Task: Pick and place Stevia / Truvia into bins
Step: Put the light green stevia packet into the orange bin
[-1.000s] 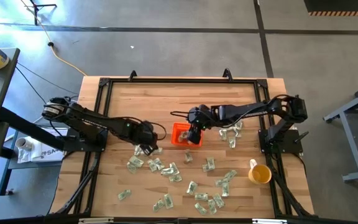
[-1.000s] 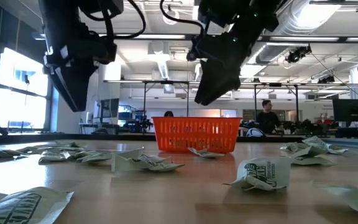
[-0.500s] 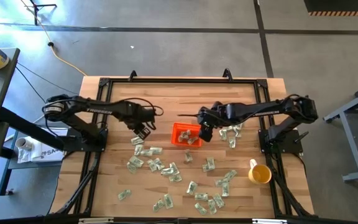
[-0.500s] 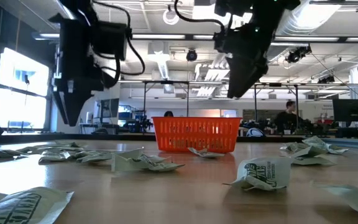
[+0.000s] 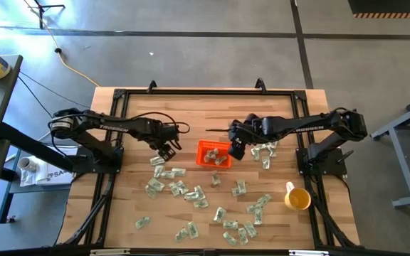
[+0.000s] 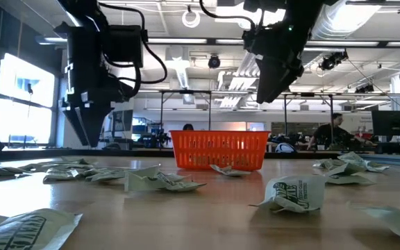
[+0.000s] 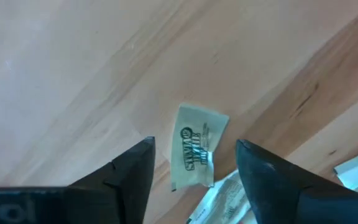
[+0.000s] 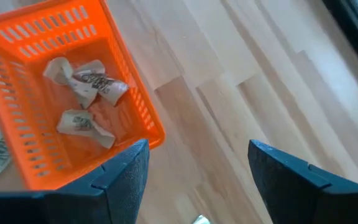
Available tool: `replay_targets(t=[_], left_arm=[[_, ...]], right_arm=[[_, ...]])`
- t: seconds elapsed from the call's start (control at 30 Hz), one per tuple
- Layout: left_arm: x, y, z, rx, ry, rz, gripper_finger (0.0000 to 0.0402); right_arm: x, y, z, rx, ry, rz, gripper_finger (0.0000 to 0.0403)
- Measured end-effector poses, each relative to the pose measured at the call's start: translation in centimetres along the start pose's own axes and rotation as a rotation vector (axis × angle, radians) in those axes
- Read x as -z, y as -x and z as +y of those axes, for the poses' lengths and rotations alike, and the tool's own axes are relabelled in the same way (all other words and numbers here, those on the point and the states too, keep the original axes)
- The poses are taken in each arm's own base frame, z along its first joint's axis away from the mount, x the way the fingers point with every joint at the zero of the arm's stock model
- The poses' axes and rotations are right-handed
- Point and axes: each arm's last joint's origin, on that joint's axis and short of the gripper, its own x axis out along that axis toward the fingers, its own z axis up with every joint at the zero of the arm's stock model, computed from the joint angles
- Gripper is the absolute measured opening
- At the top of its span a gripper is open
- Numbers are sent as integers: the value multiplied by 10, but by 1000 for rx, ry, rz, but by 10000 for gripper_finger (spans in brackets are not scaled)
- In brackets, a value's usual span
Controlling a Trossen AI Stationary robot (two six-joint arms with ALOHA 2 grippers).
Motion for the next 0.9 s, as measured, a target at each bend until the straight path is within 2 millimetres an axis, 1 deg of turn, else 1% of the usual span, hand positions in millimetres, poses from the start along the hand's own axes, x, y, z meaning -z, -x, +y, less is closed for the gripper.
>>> replay_targets(t=[0.1,0.2,0.33,0.43,0.6,0.77,0.9], left_arm=[[1,0,1,-6,-1,8,278],[2,0,1,-12,-3,18,284],[2,-2,1,-9,-7,17,281],[7,-8,3,-4,-8,27,276],[15,-19,4,51,-7,76,271],[17,-24,7,21,5,44,270],[18,-30,6,37,12,3,269]], right_arm=[[-1,-1,-2,-1,8,2,265],[-2,-2,-5,-17,0,12,265],[-3,-3,-7,-44,-11,28,265],[-3,-3,-7,-55,-20,32,265],[-2,-3,-5,-77,-36,44,265],[-2,-3,-5,-77,-45,45,265],[-2,-3,-5,-77,-50,45,265]])
